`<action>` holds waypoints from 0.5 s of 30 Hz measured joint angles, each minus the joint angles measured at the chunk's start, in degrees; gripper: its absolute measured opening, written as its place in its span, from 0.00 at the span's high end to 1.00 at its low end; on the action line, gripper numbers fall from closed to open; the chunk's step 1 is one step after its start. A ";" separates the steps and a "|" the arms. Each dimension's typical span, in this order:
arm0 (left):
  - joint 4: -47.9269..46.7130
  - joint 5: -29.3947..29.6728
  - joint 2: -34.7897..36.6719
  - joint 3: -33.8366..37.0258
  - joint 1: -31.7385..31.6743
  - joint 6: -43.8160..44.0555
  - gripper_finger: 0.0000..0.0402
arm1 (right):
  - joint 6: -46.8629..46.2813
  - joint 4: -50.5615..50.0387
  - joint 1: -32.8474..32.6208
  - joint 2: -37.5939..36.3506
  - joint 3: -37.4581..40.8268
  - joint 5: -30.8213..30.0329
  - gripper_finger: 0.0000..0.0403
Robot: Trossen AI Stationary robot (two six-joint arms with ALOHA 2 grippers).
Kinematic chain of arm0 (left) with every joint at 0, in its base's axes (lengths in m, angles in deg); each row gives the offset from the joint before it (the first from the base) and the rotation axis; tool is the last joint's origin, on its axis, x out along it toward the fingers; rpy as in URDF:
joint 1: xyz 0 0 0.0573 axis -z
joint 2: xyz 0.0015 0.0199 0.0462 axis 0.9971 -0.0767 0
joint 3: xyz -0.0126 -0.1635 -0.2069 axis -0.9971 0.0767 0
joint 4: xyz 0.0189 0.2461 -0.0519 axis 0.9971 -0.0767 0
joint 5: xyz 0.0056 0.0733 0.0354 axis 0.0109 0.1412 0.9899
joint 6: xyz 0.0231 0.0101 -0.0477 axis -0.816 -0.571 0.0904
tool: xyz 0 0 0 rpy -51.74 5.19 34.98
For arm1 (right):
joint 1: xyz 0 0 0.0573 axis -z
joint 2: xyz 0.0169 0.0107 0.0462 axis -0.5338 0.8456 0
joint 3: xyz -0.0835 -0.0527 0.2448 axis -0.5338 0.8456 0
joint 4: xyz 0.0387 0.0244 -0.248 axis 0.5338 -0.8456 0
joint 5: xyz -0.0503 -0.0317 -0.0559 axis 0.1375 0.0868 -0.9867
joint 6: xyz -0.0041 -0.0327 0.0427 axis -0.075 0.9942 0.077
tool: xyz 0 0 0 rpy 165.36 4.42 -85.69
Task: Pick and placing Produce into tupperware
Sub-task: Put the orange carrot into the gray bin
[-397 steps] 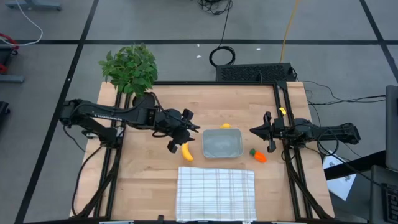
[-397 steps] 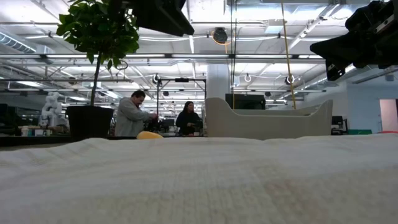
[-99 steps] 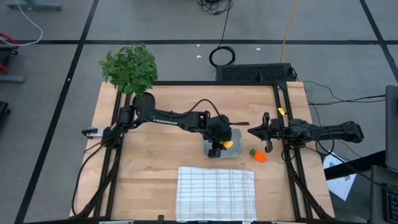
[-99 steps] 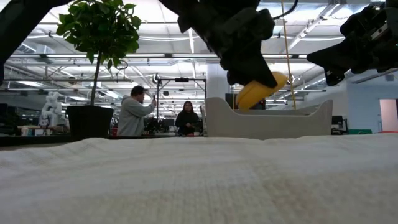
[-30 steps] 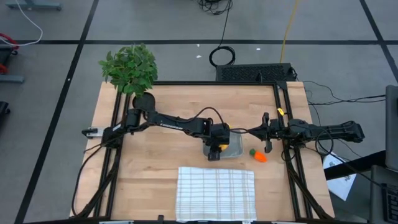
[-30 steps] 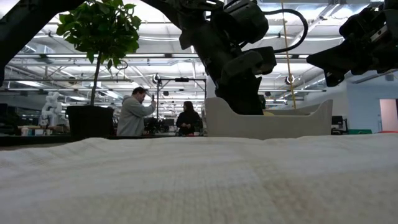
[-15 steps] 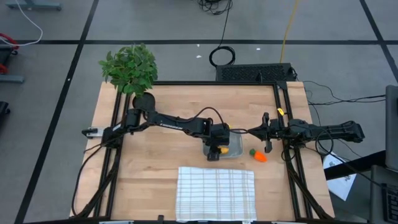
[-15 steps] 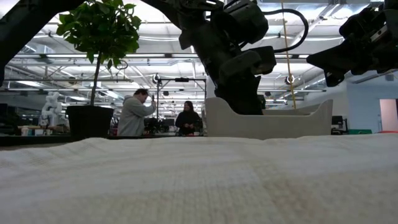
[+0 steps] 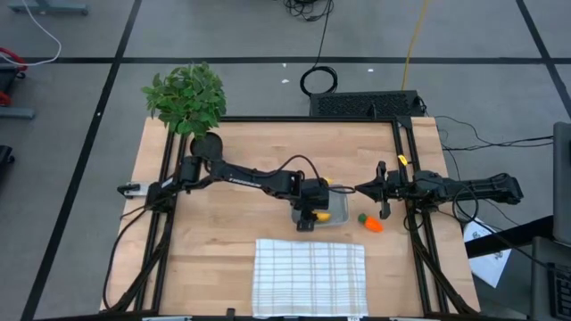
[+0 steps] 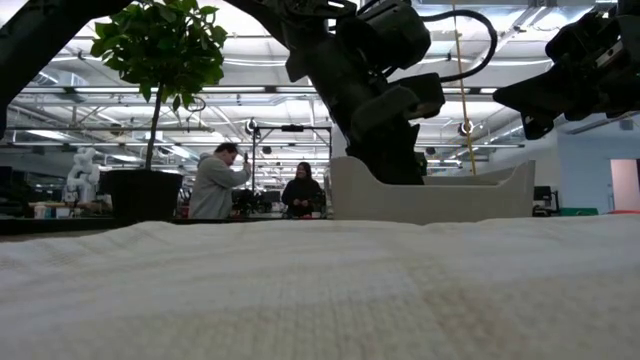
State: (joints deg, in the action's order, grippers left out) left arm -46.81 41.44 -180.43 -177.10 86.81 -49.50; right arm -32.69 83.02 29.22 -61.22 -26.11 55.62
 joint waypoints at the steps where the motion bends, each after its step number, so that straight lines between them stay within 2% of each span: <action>1: -0.07 0.37 0.02 0.00 0.09 -0.27 0.50 | -0.01 -0.01 0.01 0.00 0.00 0.00 1.00; 15: -5.06 2.95 2.14 -5.36 0.46 -3.50 0.55 | -0.01 -0.18 -0.01 0.31 0.00 0.02 1.00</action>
State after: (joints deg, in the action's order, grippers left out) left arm -51.87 44.39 -178.29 -182.46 87.27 -53.00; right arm -32.70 82.84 29.22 -60.92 -26.11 55.64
